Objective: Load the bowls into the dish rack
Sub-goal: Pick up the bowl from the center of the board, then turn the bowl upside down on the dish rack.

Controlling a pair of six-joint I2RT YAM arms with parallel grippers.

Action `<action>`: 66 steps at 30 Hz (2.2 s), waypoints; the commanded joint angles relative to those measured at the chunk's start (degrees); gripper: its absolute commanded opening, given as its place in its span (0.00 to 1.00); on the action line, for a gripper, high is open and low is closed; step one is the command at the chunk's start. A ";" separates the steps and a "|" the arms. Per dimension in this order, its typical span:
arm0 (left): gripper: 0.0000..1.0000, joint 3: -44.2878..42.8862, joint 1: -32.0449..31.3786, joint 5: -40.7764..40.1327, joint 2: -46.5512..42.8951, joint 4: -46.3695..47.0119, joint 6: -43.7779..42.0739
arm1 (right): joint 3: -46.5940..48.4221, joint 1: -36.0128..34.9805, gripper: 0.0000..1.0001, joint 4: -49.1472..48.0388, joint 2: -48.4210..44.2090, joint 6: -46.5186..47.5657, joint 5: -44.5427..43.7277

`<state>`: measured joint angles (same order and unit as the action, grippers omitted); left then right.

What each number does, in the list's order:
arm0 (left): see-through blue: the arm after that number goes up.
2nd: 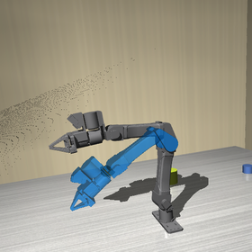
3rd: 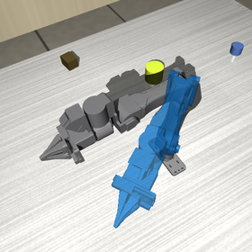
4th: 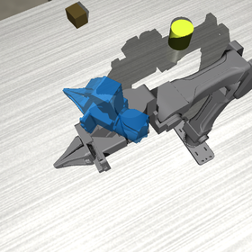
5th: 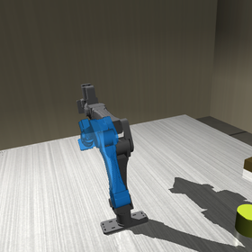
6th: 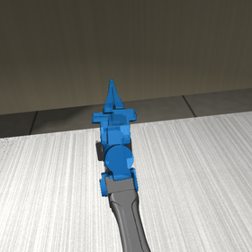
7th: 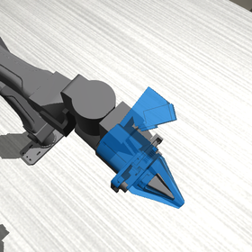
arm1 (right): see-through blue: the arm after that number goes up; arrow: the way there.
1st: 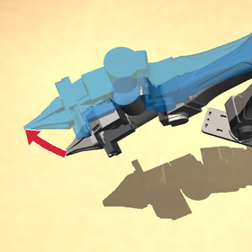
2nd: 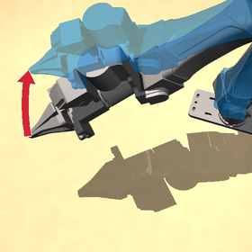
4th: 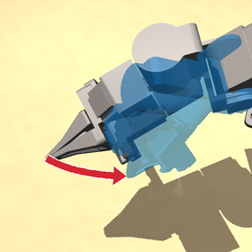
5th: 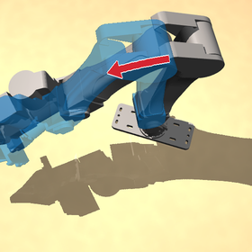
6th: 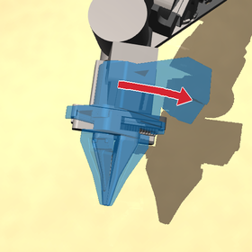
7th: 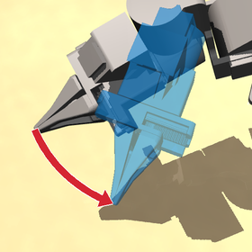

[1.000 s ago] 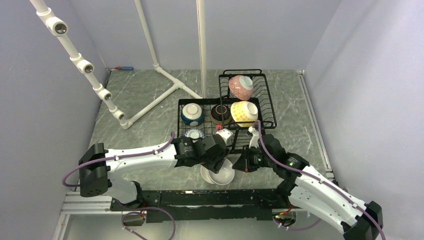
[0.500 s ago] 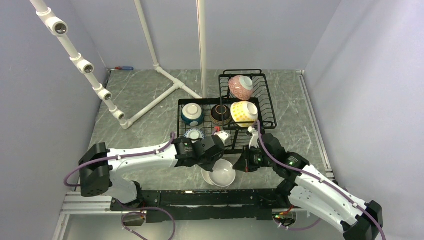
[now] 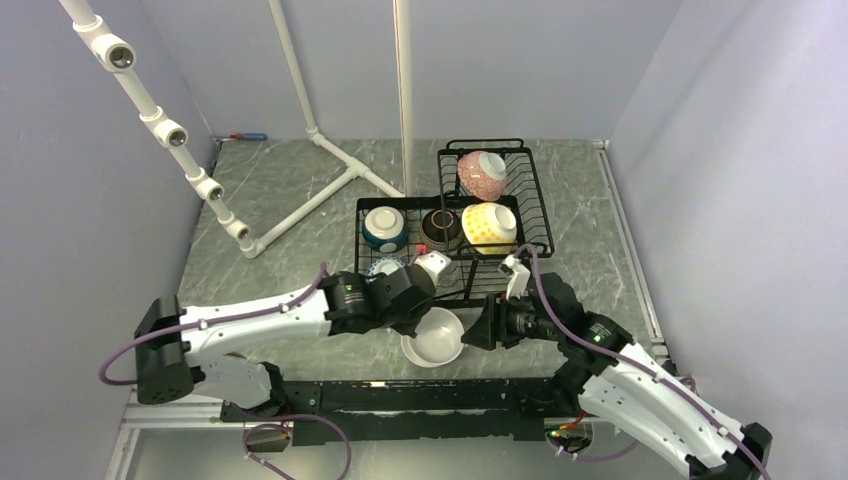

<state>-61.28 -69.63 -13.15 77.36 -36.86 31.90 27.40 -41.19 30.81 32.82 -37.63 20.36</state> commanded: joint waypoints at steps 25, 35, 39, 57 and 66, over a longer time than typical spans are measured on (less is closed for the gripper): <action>0.03 -13.69 9.47 -6.77 -14.61 -12.58 -14.02 | 23.40 0.32 0.64 -9.82 4.92 30.66 16.82; 0.03 -20.22 21.26 25.14 -6.36 -20.12 -17.61 | 23.98 0.31 0.69 -12.90 7.37 57.91 24.79; 0.02 -21.91 24.57 33.36 -4.66 -23.35 -21.44 | 21.61 0.19 0.77 -12.71 7.51 75.11 29.13; 0.02 -26.83 25.59 44.10 1.87 -29.19 -28.61 | 27.87 -8.52 0.58 -2.27 24.10 105.56 34.08; 0.03 -26.51 26.12 42.57 0.96 -26.83 -28.08 | 27.05 -10.37 0.14 -5.35 24.35 105.22 34.54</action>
<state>-85.56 -43.79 27.55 79.72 -65.82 3.84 52.40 -51.72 29.45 57.34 67.09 53.78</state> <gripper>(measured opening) 0.052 0.240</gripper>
